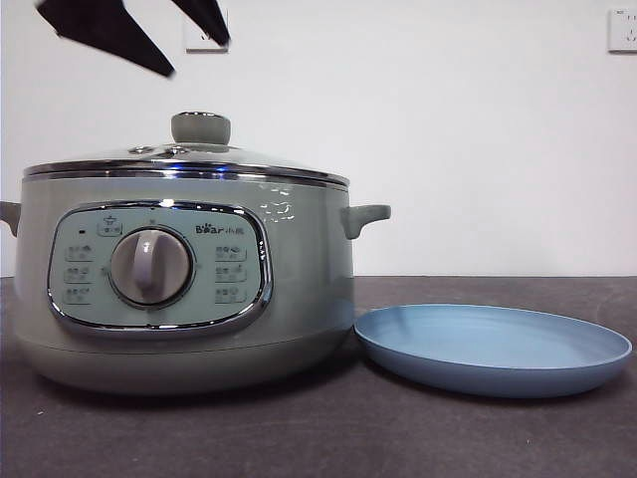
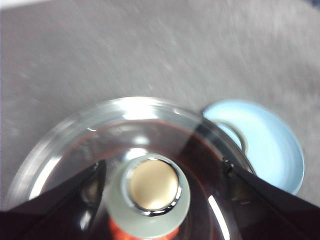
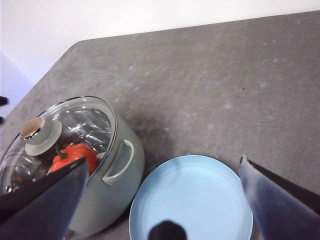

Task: Take the pumpkin out from the steamer,put the pumpkin in the blue plate,close the lid

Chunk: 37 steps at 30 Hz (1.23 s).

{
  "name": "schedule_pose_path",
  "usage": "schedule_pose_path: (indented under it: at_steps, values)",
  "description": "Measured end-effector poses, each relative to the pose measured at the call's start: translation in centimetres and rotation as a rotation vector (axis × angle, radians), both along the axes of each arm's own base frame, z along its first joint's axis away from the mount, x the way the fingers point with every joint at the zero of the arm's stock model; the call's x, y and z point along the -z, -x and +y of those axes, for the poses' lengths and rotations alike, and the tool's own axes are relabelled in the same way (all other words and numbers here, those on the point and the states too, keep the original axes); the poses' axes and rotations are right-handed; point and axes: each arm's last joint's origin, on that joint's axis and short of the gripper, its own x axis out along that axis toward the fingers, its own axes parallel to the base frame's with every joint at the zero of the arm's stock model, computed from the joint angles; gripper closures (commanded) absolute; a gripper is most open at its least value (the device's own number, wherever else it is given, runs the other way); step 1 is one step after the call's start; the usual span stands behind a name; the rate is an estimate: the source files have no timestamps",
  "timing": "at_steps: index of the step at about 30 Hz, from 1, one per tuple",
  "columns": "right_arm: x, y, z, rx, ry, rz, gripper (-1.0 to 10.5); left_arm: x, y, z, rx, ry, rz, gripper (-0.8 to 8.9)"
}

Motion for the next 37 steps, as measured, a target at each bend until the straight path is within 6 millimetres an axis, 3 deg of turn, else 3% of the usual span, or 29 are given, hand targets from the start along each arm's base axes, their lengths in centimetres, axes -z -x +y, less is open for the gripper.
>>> schedule_pose_path:
  at_steps: [7,18,20,24,37]
  values:
    - [0.0,0.0,0.0,0.0,0.0,0.003,4.4,2.7,-1.9,-1.2,0.008,-0.053,0.096,4.35]
    - [0.3,0.1,0.0,-0.003,0.008,0.028,4.4,3.8,-2.5,-1.8,0.031,-0.089,0.126,4.45]
    - [0.3,0.1,0.0,-0.003,0.008,0.03,4.4,3.8,-2.4,-1.8,0.034,-0.091,0.127,5.37]
    - [0.3,0.1,0.0,-0.003,0.008,0.032,4.4,3.8,-2.4,-1.9,0.038,-0.119,0.112,8.35]
    - [0.4,0.1,0.1,-0.007,0.008,0.043,4.4,3.1,-1.9,-1.6,0.014,-0.159,0.081,8.22]
